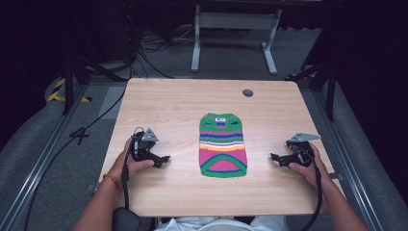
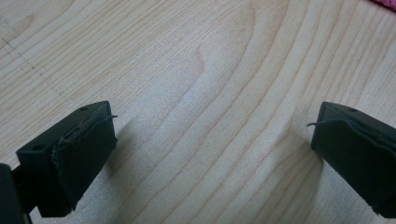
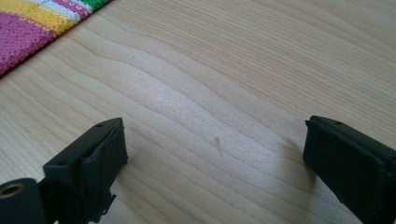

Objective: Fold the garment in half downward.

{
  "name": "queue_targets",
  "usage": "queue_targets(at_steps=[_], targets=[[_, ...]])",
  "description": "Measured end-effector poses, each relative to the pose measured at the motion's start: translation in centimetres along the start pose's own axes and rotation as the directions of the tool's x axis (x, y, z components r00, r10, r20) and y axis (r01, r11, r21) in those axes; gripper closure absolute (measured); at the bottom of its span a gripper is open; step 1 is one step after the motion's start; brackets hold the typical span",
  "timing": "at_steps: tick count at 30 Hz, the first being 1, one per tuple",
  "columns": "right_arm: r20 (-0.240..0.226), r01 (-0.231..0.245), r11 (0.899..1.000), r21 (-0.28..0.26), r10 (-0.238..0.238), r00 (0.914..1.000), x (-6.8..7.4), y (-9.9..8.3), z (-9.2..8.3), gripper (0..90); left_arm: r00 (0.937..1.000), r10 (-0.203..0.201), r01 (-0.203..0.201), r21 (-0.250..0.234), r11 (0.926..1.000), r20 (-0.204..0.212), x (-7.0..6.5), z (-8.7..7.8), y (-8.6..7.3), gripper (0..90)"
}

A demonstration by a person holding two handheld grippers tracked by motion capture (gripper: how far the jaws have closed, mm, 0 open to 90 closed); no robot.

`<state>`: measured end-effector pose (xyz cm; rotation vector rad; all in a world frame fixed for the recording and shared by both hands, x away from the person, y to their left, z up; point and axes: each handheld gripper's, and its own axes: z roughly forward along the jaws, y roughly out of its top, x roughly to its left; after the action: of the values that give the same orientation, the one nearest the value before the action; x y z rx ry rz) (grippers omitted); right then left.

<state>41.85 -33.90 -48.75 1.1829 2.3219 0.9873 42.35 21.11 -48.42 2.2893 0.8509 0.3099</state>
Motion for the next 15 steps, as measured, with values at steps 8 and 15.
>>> queue_targets(at_steps=[8, 15], targets=[[0.003, -0.003, 1.0, 0.009, 0.003, 1.0, -0.03, 0.14, 0.11, 4.9, 0.9996, -0.021, 0.021, -0.002, 0.9998, -0.022, -0.24, -0.08, -0.07, 0.7], [-0.003, 0.004, 0.999, 0.048, -0.004, 1.0, -0.16, 0.67, 0.23, 4.6, 0.9997, -0.014, 0.014, 0.008, 0.9999, -0.02, -0.37, -0.39, -0.02, 5.2]])
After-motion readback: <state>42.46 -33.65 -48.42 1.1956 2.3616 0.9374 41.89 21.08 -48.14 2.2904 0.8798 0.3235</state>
